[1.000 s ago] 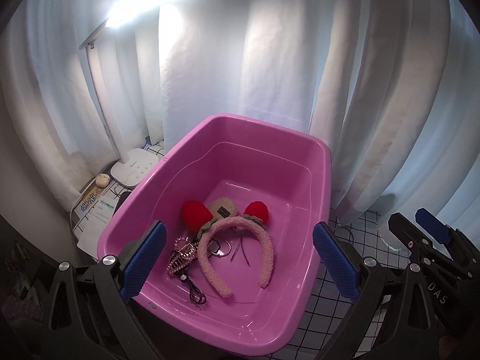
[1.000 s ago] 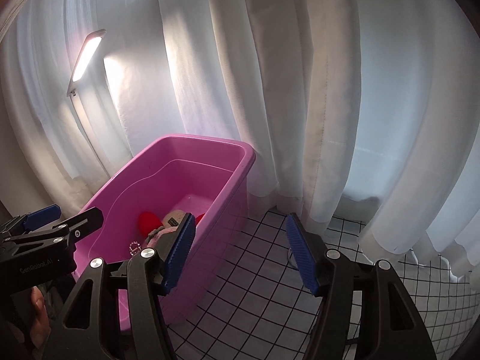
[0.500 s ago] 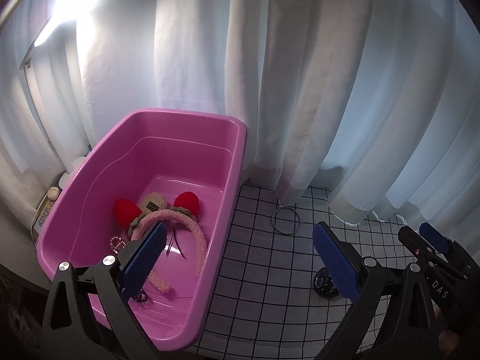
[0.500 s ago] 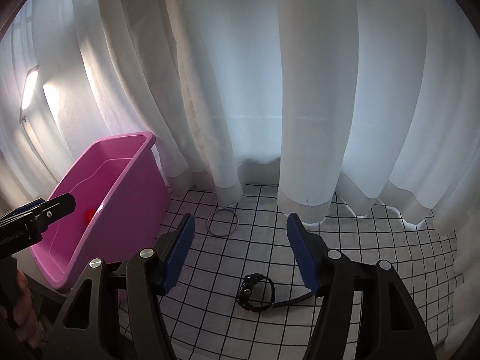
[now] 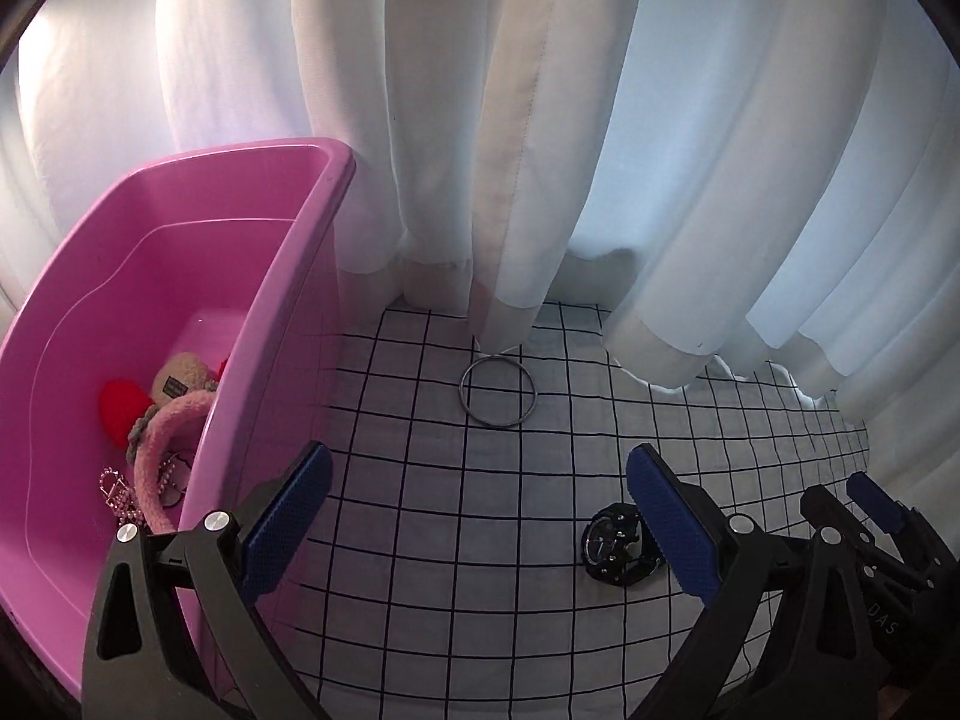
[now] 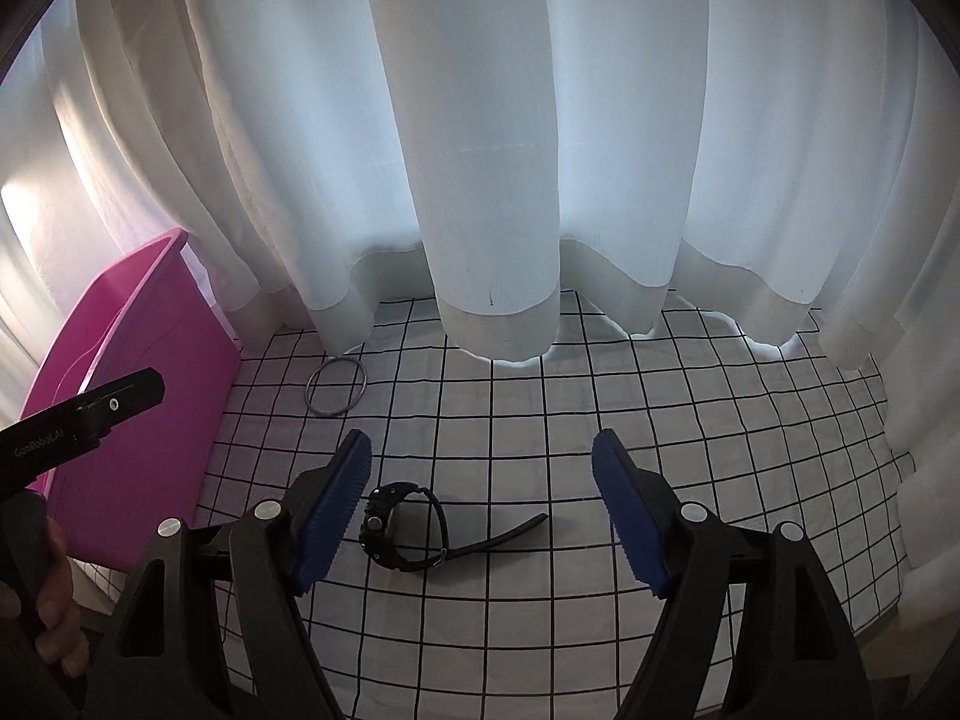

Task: Organize jewelry
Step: 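Withdraw both tools from the tub back over the table, then grasp the silver bangle with the left tool while the right tool grasps the black watch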

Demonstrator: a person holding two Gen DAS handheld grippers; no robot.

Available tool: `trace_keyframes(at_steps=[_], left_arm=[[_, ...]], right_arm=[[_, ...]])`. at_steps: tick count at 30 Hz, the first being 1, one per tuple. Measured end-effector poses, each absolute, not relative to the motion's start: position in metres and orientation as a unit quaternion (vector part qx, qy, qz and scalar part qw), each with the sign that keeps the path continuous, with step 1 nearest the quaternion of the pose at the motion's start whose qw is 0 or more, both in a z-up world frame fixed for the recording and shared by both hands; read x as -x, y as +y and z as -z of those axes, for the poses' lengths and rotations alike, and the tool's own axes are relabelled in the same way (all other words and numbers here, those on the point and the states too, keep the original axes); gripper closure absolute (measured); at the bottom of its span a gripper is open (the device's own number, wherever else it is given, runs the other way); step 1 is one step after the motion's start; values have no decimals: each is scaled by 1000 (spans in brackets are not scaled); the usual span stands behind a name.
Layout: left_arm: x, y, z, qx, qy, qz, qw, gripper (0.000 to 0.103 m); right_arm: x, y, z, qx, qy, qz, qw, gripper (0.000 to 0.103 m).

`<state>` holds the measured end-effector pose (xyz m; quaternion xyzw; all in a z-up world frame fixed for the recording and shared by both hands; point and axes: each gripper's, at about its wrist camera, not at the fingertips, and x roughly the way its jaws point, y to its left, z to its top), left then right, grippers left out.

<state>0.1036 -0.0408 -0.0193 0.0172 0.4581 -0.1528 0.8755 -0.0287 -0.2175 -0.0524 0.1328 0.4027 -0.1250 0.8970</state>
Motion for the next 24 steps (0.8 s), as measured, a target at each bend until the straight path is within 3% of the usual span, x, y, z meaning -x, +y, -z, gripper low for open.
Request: trace_keyframes(at_steps=[5, 24], left_arm=[[-115, -67, 35, -69, 446, 156, 879, 6], [-173, -93, 135, -65, 497, 160, 850, 6]], right_arm=[[18, -218, 88, -134, 441, 107, 881, 30], [-16, -208, 171, -97, 513, 103, 847, 30]])
